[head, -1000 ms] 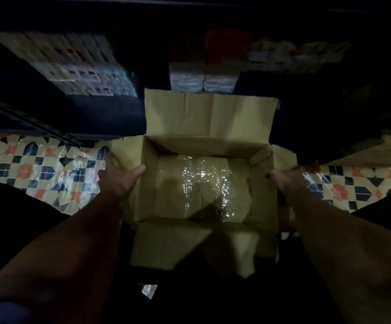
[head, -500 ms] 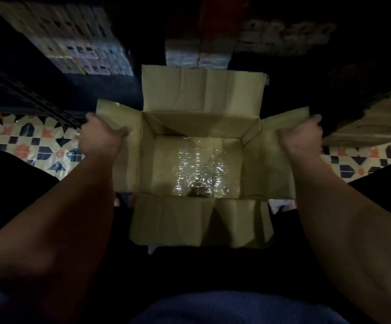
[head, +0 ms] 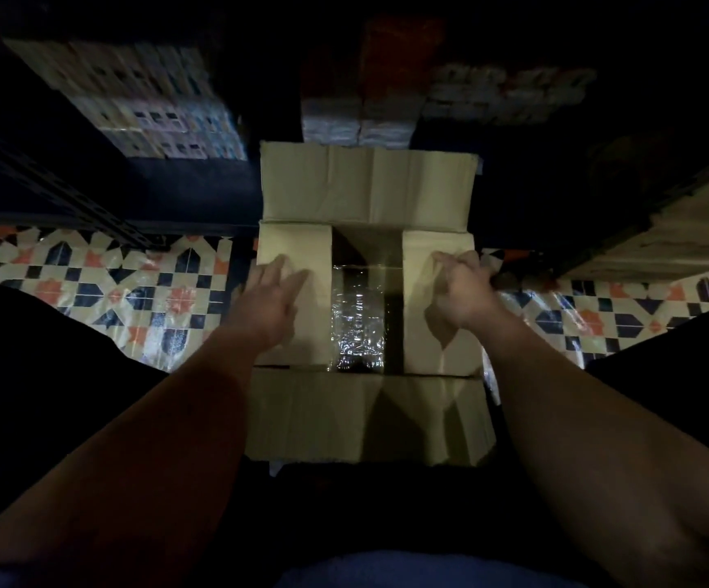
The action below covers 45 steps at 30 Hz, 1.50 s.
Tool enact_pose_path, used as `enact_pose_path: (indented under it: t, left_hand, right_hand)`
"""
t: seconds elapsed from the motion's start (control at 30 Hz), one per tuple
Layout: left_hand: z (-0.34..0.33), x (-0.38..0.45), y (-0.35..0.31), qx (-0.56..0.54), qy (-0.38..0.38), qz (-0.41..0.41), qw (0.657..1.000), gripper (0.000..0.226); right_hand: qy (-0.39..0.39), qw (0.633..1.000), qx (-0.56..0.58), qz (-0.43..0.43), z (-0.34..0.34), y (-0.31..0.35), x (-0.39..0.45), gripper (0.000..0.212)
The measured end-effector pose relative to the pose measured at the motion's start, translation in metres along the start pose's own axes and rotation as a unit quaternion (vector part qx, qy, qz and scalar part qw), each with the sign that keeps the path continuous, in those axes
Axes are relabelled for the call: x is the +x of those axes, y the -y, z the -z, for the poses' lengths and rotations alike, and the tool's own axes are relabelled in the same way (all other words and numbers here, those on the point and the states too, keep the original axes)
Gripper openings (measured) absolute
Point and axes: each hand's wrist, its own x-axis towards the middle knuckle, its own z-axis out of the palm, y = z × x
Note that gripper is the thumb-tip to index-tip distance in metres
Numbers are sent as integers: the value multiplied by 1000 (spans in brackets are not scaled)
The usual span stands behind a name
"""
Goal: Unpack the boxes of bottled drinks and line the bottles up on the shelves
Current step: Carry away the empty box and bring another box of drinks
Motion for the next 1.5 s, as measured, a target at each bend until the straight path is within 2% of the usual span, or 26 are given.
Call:
enact_pose_path:
  t: [0.07,0.17,0.23,0.3,0.33,0.43,0.57,0.67,0.7,0.8,0.87,0.93,1.0,1.1,1.2,1.27,1.33,1.37,1.43,1.5]
  left_hand:
    - [0,-4,16,26,48,-40,998,100]
    - [12,-8,31,116,125,-93,981,116]
    - [14,-11,41,198,160,-103,962,141]
    - [6,-14,49,232,174,-102,952,165]
    - [1,-15,53,235,177,-100,950,170]
    - [-1,-11,58,255,175,-112,944,165]
    - [12,1,69,250,220,-141,932,141]
    - [14,8,81,154,210,-137,956,139]
    - [14,7,83,137,205,-136,960,135]
    - [4,5,87,145,187,-148,960,120]
    - [-4,5,85,102,141,-127,976,133]
    - [-9,4,83,13,131,-73,989,148]
    - [-13,6,82,-71,147,-45,986,151]
    - [-4,15,73,-170,148,-45,973,165]
    - [0,28,67,-193,137,-20,971,167]
    - [-4,33,68,-217,133,-19,967,170]
    - [-10,34,75,-250,135,-21,959,172]
    - [-11,34,77,-264,141,-18,954,172]
    - [-13,35,76,-309,154,-4,939,172]
    - [-16,32,75,-351,150,23,924,171]
  right_hand:
    - [-3,1000,-27,13,0,-6,0,96]
    - [-25,999,-2,31,0,-13,7,84]
    - [-28,999,7,36,4,-16,10,75]
    - [-25,998,11,51,8,-18,11,72]
    - [-23,998,20,56,10,-17,11,70]
    - [-19,997,42,66,15,-21,16,66]
    - [20,995,74,68,25,-27,20,64]
    - [52,985,161,35,33,-28,24,52]
    - [60,976,207,17,36,-27,25,54]
    - [33,942,331,-51,39,-26,33,87]
    - [18,948,314,-53,36,-26,38,90]
    - [17,951,304,-43,33,-23,42,101]
    - [23,946,322,-37,32,-19,48,108]
    - [16,934,352,-66,41,-4,57,103]
    - [8,905,413,-97,49,5,71,108]
    - [0,888,446,-112,52,5,71,96]
    - [-25,851,514,-106,51,1,67,85]
    - [-38,830,547,-105,49,-4,66,89]
    - [-58,813,567,-120,44,-13,63,92]
    - [-62,812,570,-108,35,-22,59,63]
